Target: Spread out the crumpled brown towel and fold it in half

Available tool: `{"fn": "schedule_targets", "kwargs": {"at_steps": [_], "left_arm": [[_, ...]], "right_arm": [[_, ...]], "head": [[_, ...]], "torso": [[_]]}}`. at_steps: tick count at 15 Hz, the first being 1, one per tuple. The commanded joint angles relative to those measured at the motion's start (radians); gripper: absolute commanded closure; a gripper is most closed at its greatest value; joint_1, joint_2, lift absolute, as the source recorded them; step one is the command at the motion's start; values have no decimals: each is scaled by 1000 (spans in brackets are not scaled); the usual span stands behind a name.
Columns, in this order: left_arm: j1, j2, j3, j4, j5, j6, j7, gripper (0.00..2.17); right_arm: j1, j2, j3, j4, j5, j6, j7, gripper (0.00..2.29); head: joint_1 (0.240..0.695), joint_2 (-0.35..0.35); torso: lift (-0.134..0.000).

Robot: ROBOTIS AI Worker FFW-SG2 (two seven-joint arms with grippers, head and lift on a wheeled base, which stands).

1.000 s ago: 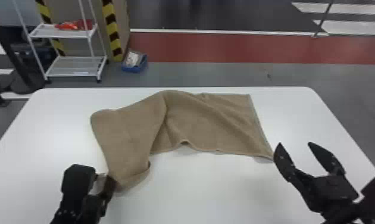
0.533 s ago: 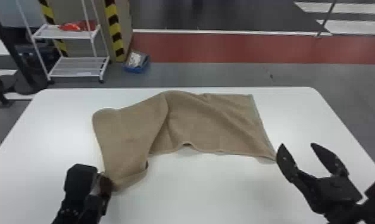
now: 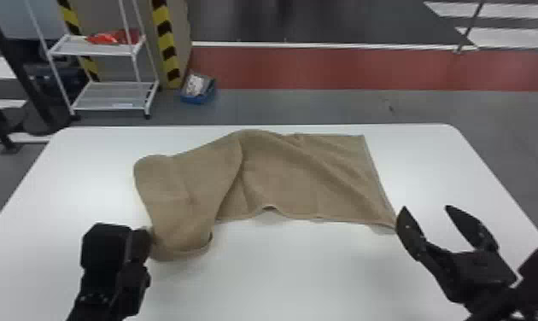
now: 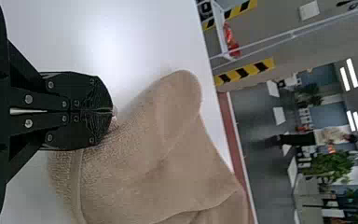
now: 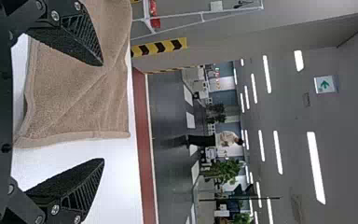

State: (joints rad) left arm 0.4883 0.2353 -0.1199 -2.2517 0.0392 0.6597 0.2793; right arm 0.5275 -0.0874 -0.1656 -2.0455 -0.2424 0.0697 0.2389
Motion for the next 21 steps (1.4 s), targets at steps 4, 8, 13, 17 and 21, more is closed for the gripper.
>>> {"fn": "schedule_targets", "kwargs": {"at_steps": [4, 8, 13, 17, 21], "left_arm": [[38, 13, -7, -42, 2, -203, 64, 1420], [49, 19, -9, -43, -4, -225, 84, 1416], [59, 22, 0, -43, -7, -228, 89, 1416], [58, 27, 2, -43, -5, -228, 92, 1416], [58, 36, 5, -43, -5, -228, 104, 1420]], "right_arm": [[-103, -2, 34, 102, 140, 178, 54, 164], [-172, -2, 60, 197, 183, 141, 54, 316], [-184, 0, 55, 238, 201, 105, 14, 319], [-181, 0, 38, 254, 210, 95, 7, 323], [-201, -8, 21, 303, 210, 95, 7, 323]], "head": [[695, -18], [695, -1], [695, 4], [695, -7], [695, -23]], "torso": [[-123], [-123], [-123], [-123], [-123]]}}
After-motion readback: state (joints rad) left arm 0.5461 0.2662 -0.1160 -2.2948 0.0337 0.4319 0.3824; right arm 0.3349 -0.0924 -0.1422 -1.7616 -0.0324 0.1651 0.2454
